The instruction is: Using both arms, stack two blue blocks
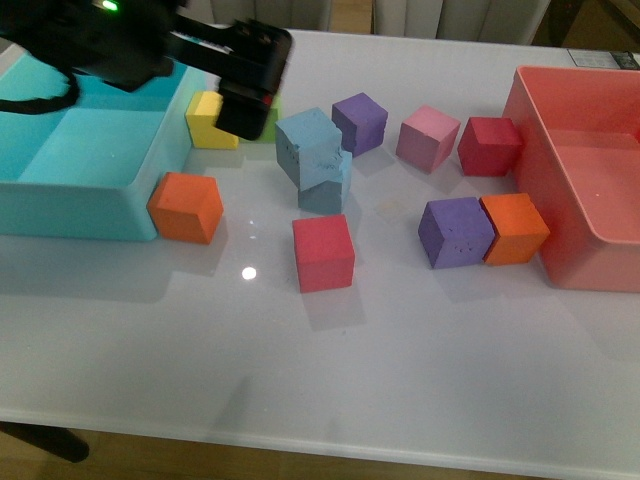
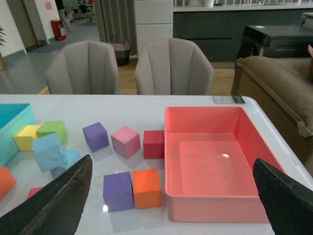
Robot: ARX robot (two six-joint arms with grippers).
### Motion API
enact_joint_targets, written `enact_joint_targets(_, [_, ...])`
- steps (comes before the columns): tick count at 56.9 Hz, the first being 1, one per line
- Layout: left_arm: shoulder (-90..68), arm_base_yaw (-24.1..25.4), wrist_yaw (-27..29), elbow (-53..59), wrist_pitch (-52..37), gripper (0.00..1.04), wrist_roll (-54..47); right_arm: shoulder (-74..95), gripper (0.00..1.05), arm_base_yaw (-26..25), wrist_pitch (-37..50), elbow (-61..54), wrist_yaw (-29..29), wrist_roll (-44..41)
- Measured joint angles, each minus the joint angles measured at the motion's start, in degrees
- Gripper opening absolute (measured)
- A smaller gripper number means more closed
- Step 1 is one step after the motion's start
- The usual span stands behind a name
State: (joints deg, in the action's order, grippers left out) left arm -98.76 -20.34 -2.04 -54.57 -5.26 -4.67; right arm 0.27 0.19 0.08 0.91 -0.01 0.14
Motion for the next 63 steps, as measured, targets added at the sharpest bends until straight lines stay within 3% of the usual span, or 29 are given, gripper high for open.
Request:
enact_joint_targets(7, [6.49, 2.97, 0.52, 6.1, -1.27, 0.95, -0.39, 0.0, 0.96, 0.0, 0.0, 0.0, 0.0, 0.0])
enact_joint_targets(12, [9.42, 5.09, 11.8, 16.98, -26.1, 0.8, 2.08, 0.0, 0.96, 0.0, 0.0, 0.0, -0.02, 0.02])
enact_joint_targets(15, [12.9, 7.8, 12.44, 24.59, -39.01, 0.71, 2.95, 0.0, 0.96, 0.0, 0.0, 0.0, 0.02, 0.02])
enact_joint_targets(21, [22.36, 12.46, 9.68, 34.07, -49.83, 0.54, 3.96, 0.0, 0.96, 0.0, 0.0, 0.0, 0.04, 0.02])
enact_joint_targets(32, [31.34, 14.88, 7.39, 42.51, -49.31, 0.2, 4.37, 0.0, 0.96, 0.0, 0.0, 0.0, -0.02, 0.0])
enact_joint_targets(36, [35.34, 15.69, 6.49, 45.03, -47.82, 0.01, 4.44, 0.0, 0.96, 0.0, 0.0, 0.0, 0.0, 0.02])
enact_joint_targets(41, [39.52, 18.08, 2.58, 46.84, -45.88, 0.02, 4.52, 0.0, 0.96, 0.0, 0.0, 0.0, 0.0, 0.02])
enact_joint_targets(48, [41.72, 20.15, 2.4, 50.27, -47.47, 0.02, 4.55, 0.0, 0.96, 0.0, 0.0, 0.0, -0.02, 0.0])
enact_joint_targets(63, [56.46, 20.15, 2.03, 53.4, -35.39, 0.02, 4.55, 0.0, 0.96, 0.0, 0.0, 0.0, 0.0, 0.02])
